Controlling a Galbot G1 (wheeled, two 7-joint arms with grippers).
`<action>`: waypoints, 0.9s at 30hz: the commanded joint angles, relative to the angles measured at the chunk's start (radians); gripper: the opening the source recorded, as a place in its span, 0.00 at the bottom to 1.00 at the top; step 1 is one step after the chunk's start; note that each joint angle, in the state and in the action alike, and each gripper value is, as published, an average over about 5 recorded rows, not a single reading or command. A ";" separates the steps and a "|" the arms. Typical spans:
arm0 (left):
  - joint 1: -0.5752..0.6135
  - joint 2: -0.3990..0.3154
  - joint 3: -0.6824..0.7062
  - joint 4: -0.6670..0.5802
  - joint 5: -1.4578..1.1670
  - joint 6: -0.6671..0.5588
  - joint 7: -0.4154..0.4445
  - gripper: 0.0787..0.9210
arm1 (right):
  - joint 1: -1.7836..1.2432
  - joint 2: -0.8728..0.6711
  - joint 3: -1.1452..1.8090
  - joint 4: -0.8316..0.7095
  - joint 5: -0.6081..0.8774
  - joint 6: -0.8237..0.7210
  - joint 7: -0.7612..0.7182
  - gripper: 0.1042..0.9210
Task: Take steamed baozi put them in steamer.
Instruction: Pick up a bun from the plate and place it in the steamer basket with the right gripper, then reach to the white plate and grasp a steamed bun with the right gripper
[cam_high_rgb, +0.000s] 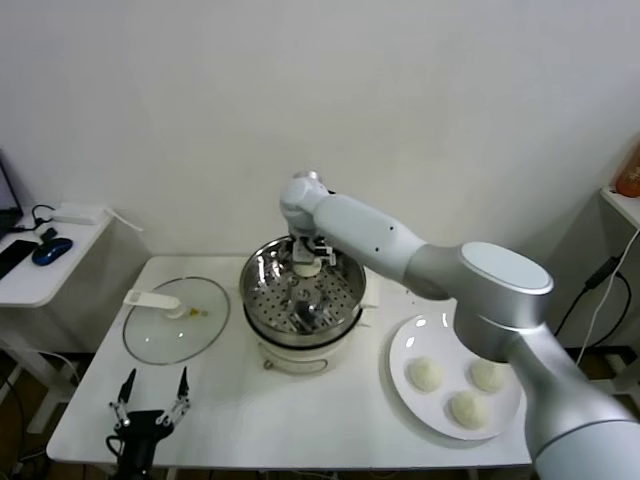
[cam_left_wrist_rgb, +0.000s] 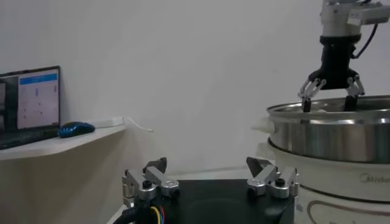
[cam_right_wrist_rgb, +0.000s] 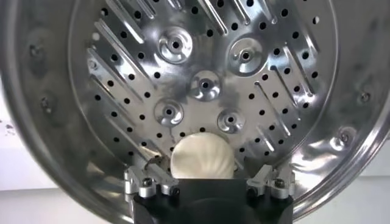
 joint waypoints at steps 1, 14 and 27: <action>0.002 0.003 -0.001 -0.002 -0.001 -0.001 -0.001 0.88 | 0.076 -0.056 -0.051 0.065 0.204 -0.016 -0.060 0.88; 0.003 0.016 0.003 -0.002 0.000 -0.005 -0.003 0.88 | 0.383 -0.524 -0.374 0.492 0.938 -0.524 -0.095 0.88; -0.001 0.009 0.011 -0.019 -0.001 0.005 -0.002 0.88 | 0.347 -0.877 -0.480 0.653 1.186 -0.846 0.057 0.88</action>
